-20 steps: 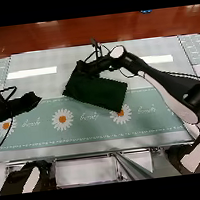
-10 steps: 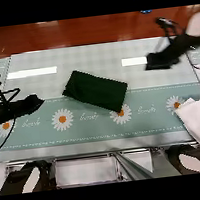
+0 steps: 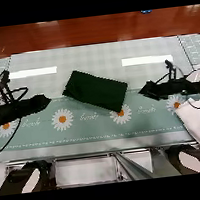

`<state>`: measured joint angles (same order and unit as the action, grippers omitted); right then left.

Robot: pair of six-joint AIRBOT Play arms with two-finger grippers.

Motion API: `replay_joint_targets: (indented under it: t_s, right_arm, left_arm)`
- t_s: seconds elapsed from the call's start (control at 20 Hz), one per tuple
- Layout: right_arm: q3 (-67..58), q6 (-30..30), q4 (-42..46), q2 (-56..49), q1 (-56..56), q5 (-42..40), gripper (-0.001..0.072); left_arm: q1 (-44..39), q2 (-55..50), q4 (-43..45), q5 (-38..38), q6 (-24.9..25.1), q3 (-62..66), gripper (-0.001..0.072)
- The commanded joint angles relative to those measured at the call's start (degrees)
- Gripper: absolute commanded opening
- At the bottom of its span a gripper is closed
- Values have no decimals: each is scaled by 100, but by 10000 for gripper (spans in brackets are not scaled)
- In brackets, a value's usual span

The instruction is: Fold the shirts.

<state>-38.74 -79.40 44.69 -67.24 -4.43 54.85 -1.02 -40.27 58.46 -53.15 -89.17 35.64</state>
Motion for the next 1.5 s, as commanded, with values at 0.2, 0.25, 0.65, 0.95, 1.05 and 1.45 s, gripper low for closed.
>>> replay_joint_targets:
  t_s: [0.2, 0.25, 0.65, 0.95, 1.05, 1.45]
  right_arm:
    - [-232, 1161, -2256, -1810, 1047, -297, 421]
    - [-363, 1163, -2330, -1952, 1185, -317, 421]
    - [-1646, 1169, -2306, -2610, 1818, -190, 22]
    - [-4033, -212, -26, -2610, 1810, 1062, 21]
    - [-4940, -546, 962, -2610, 1810, 1670, 21]
    - [-7123, -1241, 1615, -2155, 435, 3569, 21]
  left_arm:
    - [-44, -144, 0, 70, -2, -2, 25]
    - [-44, -146, 0, 72, -2, -2, 25]
    - [-44, -146, -2, 273, -4, -2, 25]
    - [-44, -146, -7, 354, -4, -2, 25]
    - [-44, -144, -81, 358, -7, 0, 25]
    - [-42, -136, -356, 581, 7, 4, 25]
